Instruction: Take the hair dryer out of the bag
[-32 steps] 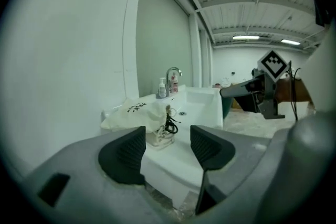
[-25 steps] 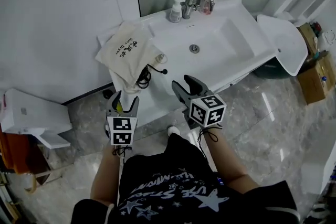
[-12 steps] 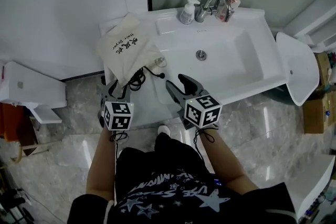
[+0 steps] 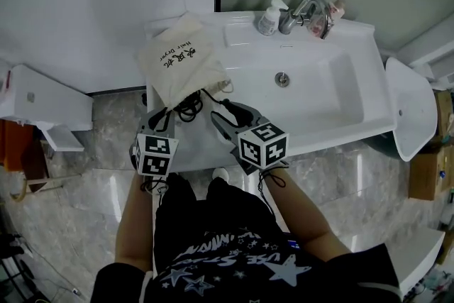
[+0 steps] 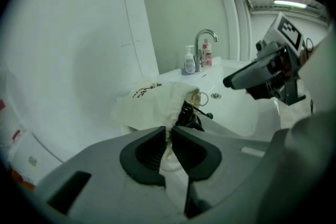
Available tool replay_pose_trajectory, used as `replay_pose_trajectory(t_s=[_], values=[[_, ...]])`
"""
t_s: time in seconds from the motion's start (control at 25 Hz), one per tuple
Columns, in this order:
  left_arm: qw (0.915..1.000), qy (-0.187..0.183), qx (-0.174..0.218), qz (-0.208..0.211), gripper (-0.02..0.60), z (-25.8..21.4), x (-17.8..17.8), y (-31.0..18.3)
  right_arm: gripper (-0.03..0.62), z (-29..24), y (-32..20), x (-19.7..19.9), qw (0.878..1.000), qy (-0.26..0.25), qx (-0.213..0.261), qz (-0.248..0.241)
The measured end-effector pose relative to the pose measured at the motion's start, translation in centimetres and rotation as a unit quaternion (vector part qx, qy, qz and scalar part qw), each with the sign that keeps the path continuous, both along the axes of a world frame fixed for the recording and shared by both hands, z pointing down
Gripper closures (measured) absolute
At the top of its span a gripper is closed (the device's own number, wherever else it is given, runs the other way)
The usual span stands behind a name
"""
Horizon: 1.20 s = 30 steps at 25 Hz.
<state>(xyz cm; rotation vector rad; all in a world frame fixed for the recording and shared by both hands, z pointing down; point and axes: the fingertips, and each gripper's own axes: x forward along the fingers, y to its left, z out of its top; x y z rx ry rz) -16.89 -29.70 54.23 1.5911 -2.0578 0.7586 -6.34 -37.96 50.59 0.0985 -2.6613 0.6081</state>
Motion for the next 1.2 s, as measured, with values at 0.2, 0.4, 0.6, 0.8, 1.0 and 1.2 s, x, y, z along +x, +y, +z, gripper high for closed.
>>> replay_pose_trajectory(t_s=[0.2,0.4,0.6,0.8,1.0,1.2], values=[[0.998,0.048,0.04,-0.011,0.532,-2.0,-1.0,-0.3,0.404,1.0,1.1,-3.6,0.999,0.034,-0.025,-0.027],[0.9946,0.085,0.059,-0.009,0.532,-2.1,-1.6,-0.4,0.394,1.6,-0.2,-7.8,0.998,0.067,-0.015,-0.011],[0.9905,0.116,0.074,0.004,0.532,-2.5,-2.3,-0.6,0.358,3.5,0.1,-10.6,0.991,0.127,-0.004,-0.031],[0.9828,0.153,0.102,0.014,0.532,-3.4,-3.0,-1.7,0.296,5.5,-0.1,-11.8,0.983,0.183,0.006,-0.025],[0.9806,0.163,0.105,0.031,0.532,-3.4,-3.3,-1.9,0.313,5.6,-0.9,-13.8,0.984,0.178,0.013,-0.012],[0.98,0.166,0.102,0.038,0.532,-3.1,-3.8,-1.4,0.345,6.4,-1.6,-15.5,0.978,0.205,0.034,-0.014]])
